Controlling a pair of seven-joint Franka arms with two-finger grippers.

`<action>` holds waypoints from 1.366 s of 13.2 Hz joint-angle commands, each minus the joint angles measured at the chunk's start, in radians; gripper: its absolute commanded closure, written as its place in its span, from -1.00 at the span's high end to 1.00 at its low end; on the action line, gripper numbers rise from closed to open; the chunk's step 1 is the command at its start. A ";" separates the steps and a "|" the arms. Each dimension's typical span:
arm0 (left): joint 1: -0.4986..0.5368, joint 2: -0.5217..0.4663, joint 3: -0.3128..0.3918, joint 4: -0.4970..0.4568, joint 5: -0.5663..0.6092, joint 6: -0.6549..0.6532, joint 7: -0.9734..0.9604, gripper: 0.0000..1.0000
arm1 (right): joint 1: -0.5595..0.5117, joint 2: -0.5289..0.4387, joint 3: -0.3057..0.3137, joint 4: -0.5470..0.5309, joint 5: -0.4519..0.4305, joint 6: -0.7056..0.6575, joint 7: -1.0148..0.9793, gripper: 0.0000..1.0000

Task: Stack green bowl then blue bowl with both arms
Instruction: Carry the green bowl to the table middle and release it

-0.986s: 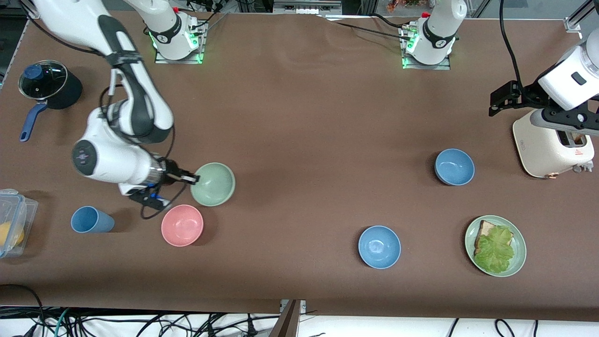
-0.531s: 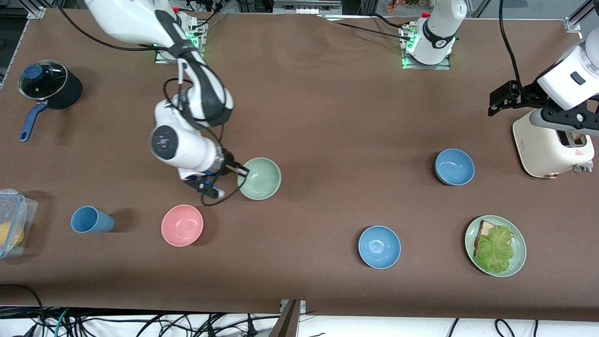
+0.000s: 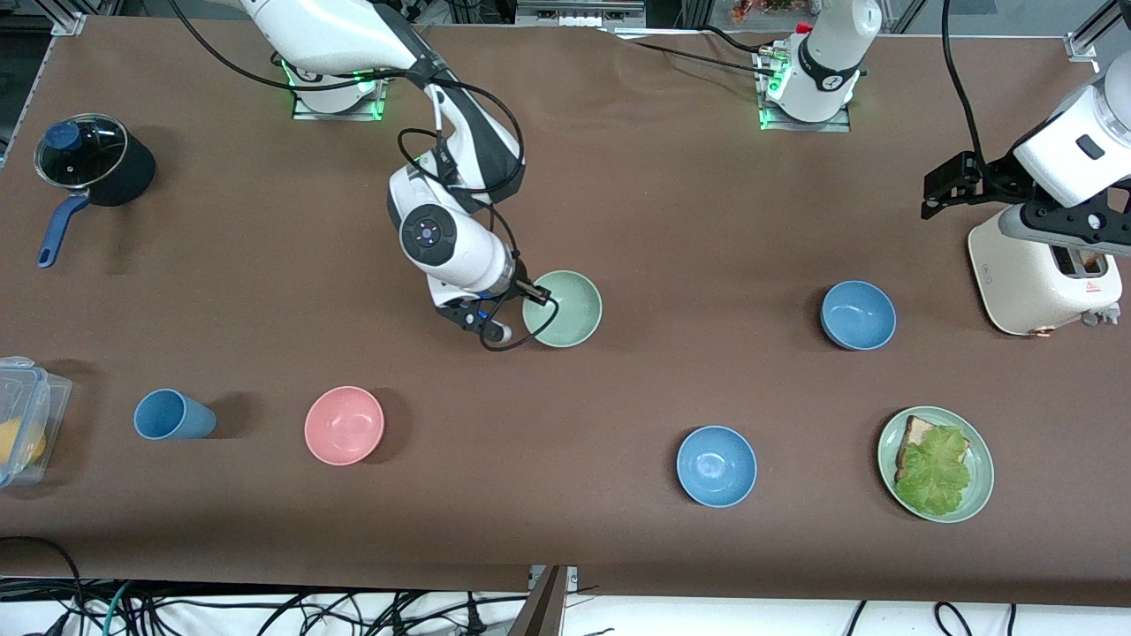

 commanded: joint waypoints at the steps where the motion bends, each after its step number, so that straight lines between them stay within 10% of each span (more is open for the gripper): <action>1: -0.004 -0.002 -0.003 0.018 0.003 -0.007 -0.011 1.00 | 0.057 0.042 -0.011 0.041 0.003 0.010 0.007 -1.00; 16: 0.040 0.046 0.017 0.016 -0.007 0.016 -0.008 1.00 | 0.153 0.099 -0.011 0.054 -0.067 0.030 -0.171 -1.00; 17: 0.040 0.047 0.017 0.016 -0.006 0.016 -0.008 1.00 | 0.153 0.099 -0.011 0.054 -0.067 0.030 -0.168 -0.87; 18: 0.039 0.047 0.017 0.016 -0.006 0.016 -0.008 1.00 | 0.153 0.099 -0.011 0.054 -0.069 0.032 -0.165 -0.29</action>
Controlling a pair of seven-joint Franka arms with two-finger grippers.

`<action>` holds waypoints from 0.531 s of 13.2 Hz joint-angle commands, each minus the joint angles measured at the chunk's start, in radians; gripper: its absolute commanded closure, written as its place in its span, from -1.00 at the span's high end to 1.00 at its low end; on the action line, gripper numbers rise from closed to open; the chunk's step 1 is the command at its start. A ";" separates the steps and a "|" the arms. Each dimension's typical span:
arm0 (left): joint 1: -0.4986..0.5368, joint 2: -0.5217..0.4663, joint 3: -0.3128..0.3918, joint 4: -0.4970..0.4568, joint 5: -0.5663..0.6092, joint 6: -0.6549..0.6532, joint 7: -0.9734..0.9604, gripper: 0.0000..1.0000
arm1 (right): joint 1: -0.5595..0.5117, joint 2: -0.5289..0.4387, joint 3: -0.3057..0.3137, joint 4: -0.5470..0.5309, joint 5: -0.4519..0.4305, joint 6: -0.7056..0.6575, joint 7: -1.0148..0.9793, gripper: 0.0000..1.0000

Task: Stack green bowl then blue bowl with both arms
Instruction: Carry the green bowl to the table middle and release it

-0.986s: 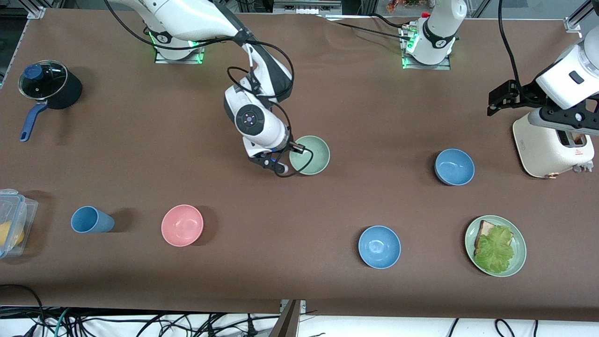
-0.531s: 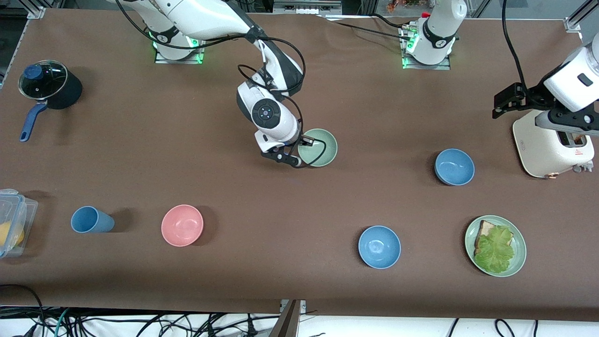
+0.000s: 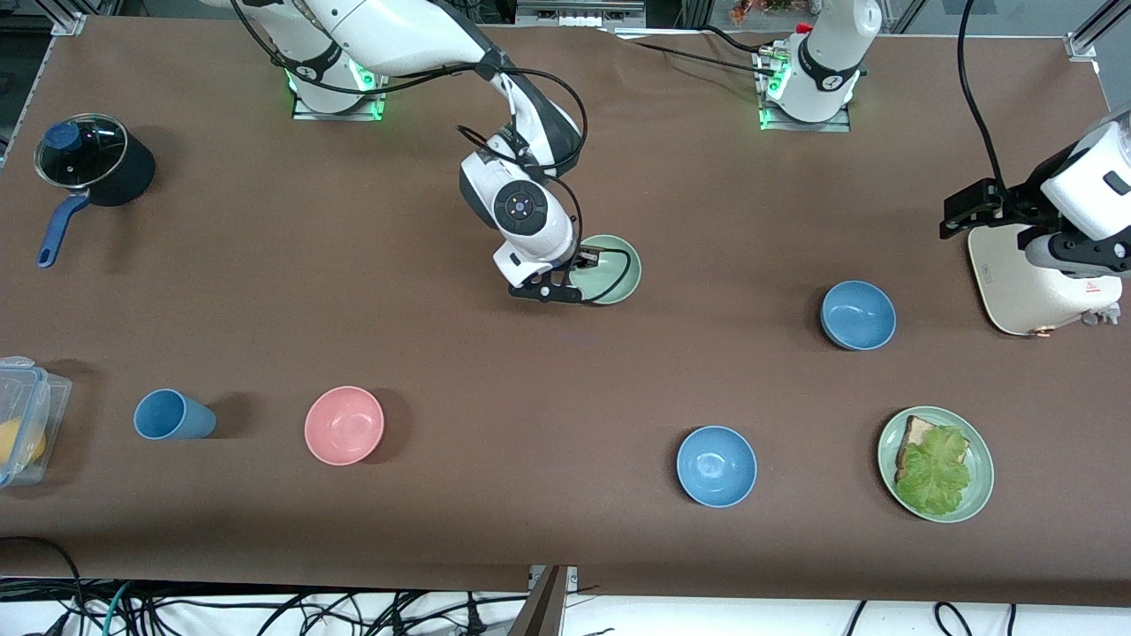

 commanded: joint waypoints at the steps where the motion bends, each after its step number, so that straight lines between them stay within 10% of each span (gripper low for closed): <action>1: 0.006 0.004 -0.007 0.016 -0.006 -0.002 -0.007 1.00 | 0.010 0.012 -0.009 0.033 -0.012 0.002 -0.008 0.33; 2: 0.006 0.009 -0.007 0.016 -0.001 -0.002 -0.008 1.00 | 0.008 0.010 -0.011 0.038 -0.015 0.002 -0.017 0.99; 7: 0.047 0.124 0.015 0.014 0.020 0.019 -0.002 1.00 | -0.022 -0.017 -0.019 0.117 -0.052 -0.055 -0.047 1.00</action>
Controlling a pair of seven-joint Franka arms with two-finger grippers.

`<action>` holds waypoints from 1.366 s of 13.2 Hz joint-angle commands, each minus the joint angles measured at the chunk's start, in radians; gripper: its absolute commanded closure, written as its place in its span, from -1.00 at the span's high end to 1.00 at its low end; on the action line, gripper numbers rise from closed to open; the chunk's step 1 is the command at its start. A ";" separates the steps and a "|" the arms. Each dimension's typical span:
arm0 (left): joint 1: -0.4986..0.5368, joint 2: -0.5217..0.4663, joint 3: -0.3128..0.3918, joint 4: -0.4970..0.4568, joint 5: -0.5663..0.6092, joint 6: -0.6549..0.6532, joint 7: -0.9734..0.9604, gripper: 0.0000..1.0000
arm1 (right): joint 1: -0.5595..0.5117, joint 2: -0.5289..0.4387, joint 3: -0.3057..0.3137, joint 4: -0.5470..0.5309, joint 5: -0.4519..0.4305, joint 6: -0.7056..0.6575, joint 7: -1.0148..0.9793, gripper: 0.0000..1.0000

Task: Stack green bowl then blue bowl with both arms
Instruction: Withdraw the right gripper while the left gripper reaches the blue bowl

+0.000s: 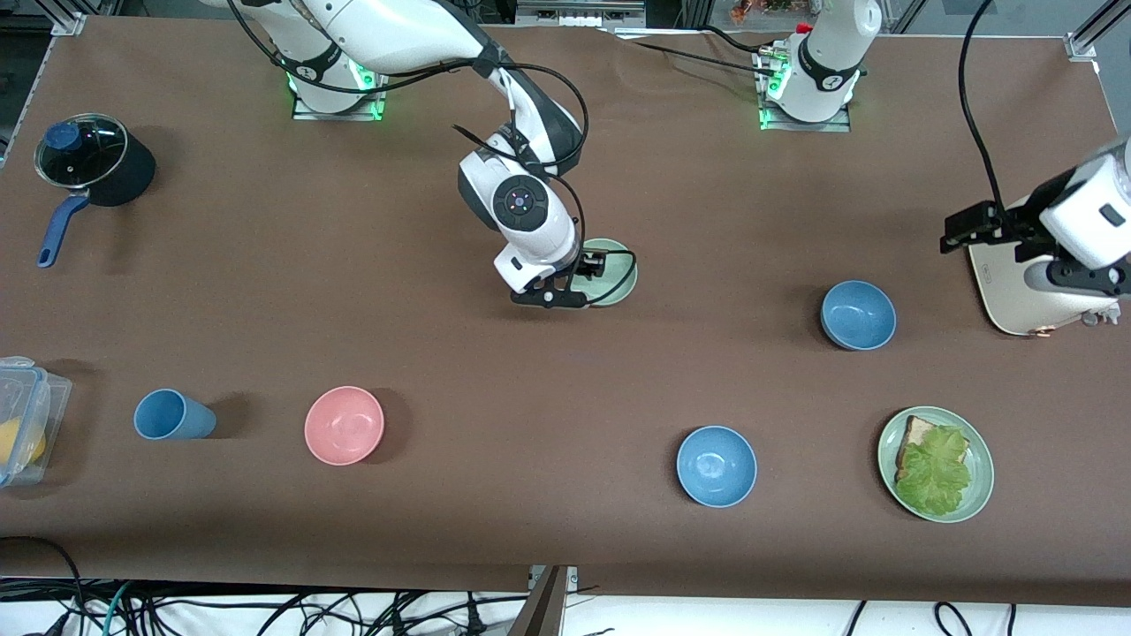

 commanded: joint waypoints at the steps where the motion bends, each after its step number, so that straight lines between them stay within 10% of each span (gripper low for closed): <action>1: 0.031 0.086 -0.002 0.017 0.021 0.012 0.000 1.00 | -0.037 -0.014 -0.014 0.060 -0.014 -0.077 -0.073 1.00; 4: 0.047 0.159 0.034 0.017 0.017 0.026 0.015 1.00 | -0.092 -0.089 -0.059 0.068 -0.065 -0.195 -0.280 1.00; 9: 0.084 0.160 0.039 -0.057 0.020 0.100 0.022 0.98 | -0.097 -0.196 -0.365 0.069 -0.060 -0.391 -0.711 1.00; 13: 0.113 0.004 0.038 -0.415 0.020 0.392 -0.020 0.98 | -0.105 -0.258 -0.542 0.071 -0.059 -0.512 -0.871 1.00; 18: 0.115 0.060 0.030 -0.589 0.003 0.689 -0.011 0.98 | -0.259 -0.388 -0.504 0.063 -0.028 -0.597 -0.905 1.00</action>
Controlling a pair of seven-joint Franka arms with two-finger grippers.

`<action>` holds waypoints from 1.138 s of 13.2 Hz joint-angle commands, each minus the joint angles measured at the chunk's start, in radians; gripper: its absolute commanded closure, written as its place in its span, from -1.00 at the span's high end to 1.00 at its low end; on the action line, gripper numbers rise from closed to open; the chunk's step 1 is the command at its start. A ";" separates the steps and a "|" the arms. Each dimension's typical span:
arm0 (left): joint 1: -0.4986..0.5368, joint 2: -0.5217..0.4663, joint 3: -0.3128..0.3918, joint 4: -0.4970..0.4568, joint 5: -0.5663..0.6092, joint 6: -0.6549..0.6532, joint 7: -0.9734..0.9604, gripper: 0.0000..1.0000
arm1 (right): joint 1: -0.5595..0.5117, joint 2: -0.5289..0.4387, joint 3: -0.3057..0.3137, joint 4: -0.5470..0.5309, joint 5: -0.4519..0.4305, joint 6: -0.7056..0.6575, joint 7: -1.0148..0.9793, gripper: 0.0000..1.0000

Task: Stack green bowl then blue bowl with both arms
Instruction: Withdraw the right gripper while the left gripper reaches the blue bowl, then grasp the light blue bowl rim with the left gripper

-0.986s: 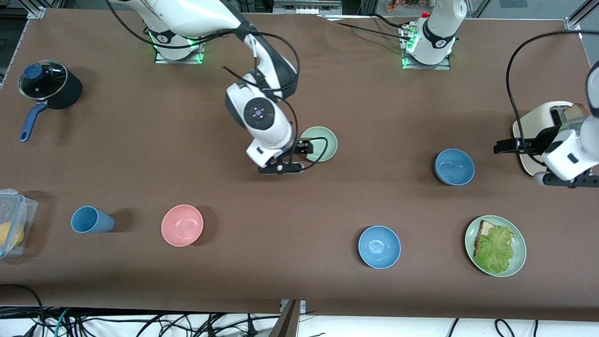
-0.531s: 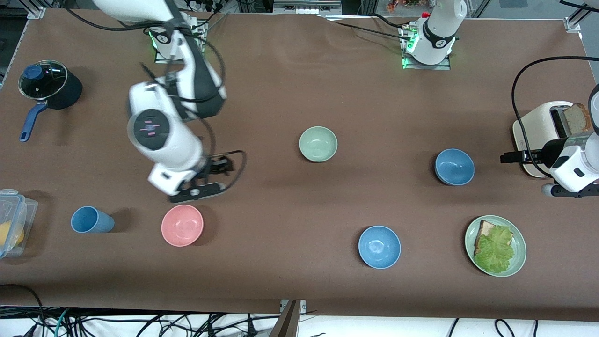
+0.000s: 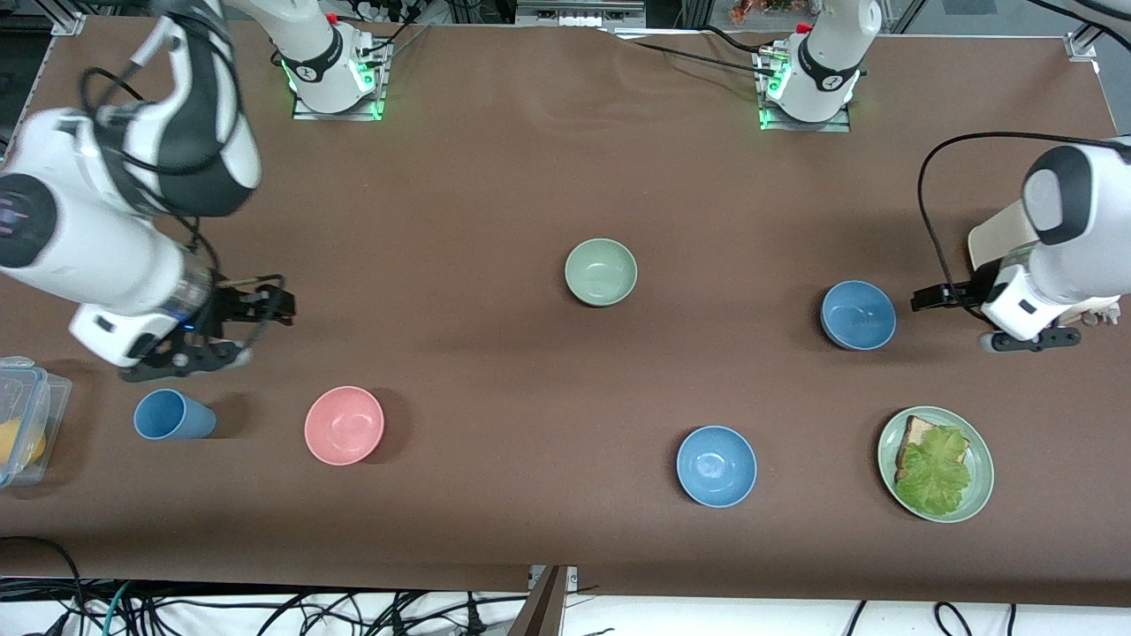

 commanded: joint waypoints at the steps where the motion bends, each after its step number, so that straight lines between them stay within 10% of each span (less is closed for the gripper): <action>1: 0.013 0.013 -0.015 -0.075 0.002 0.110 0.001 0.98 | -0.130 -0.095 0.114 -0.026 -0.016 -0.051 -0.011 1.00; 4: 0.013 0.076 -0.013 -0.095 0.004 0.199 0.001 0.99 | -0.264 -0.186 0.255 -0.043 -0.191 -0.055 -0.021 1.00; 15: 0.027 0.187 -0.013 -0.102 0.005 0.205 0.044 0.84 | -0.491 -0.301 0.396 -0.116 -0.196 -0.067 -0.013 1.00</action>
